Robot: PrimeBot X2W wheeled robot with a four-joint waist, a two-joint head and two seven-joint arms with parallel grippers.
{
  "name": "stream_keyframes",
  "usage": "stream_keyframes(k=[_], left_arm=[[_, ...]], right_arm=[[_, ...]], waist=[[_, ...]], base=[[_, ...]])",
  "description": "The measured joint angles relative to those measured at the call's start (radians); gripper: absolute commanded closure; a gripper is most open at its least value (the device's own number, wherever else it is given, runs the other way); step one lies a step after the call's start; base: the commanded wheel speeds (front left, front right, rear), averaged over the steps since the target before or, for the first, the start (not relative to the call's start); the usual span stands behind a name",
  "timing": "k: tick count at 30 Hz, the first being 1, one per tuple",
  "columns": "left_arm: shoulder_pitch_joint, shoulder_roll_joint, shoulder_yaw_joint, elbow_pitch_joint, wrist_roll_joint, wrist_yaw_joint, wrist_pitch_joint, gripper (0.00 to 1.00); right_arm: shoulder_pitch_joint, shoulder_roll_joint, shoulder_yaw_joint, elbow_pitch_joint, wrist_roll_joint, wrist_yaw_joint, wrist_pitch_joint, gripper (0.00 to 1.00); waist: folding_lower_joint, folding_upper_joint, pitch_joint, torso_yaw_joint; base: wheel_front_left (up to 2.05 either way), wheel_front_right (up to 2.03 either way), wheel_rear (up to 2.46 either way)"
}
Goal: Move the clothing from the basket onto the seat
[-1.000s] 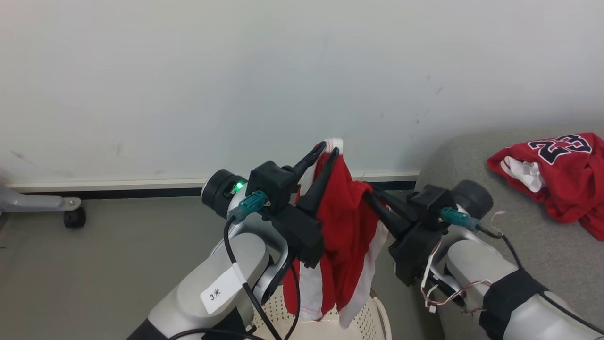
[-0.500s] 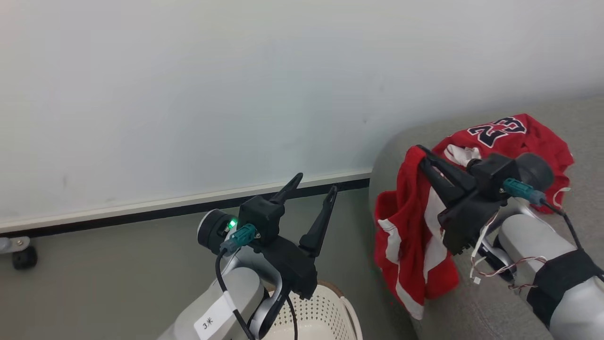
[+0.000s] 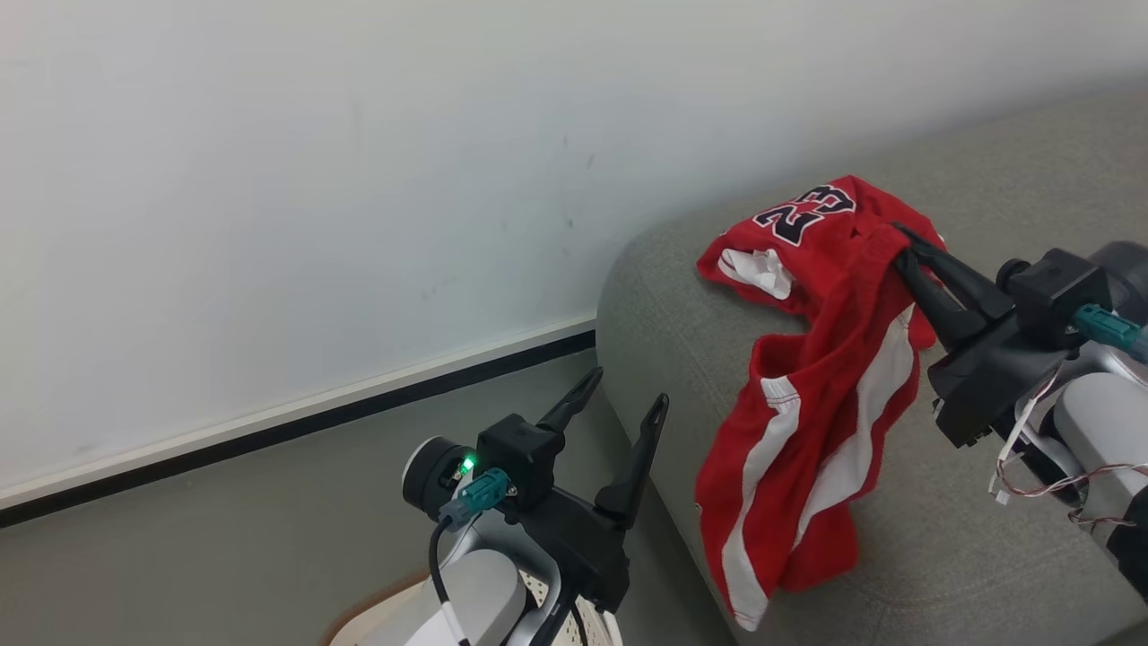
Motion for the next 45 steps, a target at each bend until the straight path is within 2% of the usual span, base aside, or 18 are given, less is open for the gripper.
stream_keyframes(k=[5, 12, 17, 22, 30, 37, 39, 45], left_arm=[[0.000, -0.011, -0.016, -0.013, 0.012, 0.002, 0.000, 0.00], [-0.001, -0.014, -0.041, -0.040, 0.030, 0.006, 0.000, 0.00], [-0.009, -0.013, -0.053, -0.063, 0.063, 0.011, 0.000, 0.00], [-0.035, -0.010, -0.055, -0.092, 0.081, 0.012, 0.000, 0.00], [-0.103, 0.015, -0.055, -0.143, 0.131, 0.015, 0.012, 0.00], [-0.177, 0.013, -0.065, -0.180, 0.162, 0.020, 0.040, 0.00], [-0.201, 0.014, -0.069, -0.196, 0.188, 0.020, 0.054, 0.00], [-0.238, 0.045, -0.068, -0.198, 0.202, 0.020, 0.063, 0.00]], right_arm=[[-0.019, -0.032, -0.023, -0.040, 0.003, 0.000, 0.017, 1.00], [-0.143, -0.078, -0.090, -0.071, 0.020, 0.000, 0.053, 1.00], [-0.291, -0.149, -0.160, -0.053, 0.020, -0.006, 0.088, 1.00], [-0.427, -0.180, -0.205, 0.006, 0.020, -0.007, 0.122, 1.00], [-0.494, -0.178, -0.227, 0.143, 0.027, -0.009, 0.165, 1.00], [-0.491, -0.170, -0.255, 0.269, 0.062, -0.049, 0.181, 1.00], [-0.483, -0.148, -0.261, 0.304, 0.077, -0.067, 0.188, 1.00], [-0.470, -0.054, -0.240, 0.390, 0.084, -0.077, 0.193, 1.00]], waist=[[0.0000, 0.0000, 0.026, -0.035], [0.0000, 0.0000, 0.091, -0.042], [0.0001, 0.0000, 0.150, -0.030], [0.0001, 0.0001, 0.214, -0.007], [0.0002, 0.0001, 0.324, 0.042], [0.0003, 0.0001, 0.426, 0.086], [0.0003, 0.0002, 0.470, 0.105], [0.0004, 0.0002, 0.558, 0.135]], base=[[0.00, 0.00, 0.00], [0.00, 0.00, 0.00], [0.00, 0.00, 0.00], [0.00, 0.00, 0.00], [0.00, 0.00, 0.00], [0.00, 0.00, 0.00], [0.00, 0.00, 0.00], [0.00, 0.00, 0.00]])
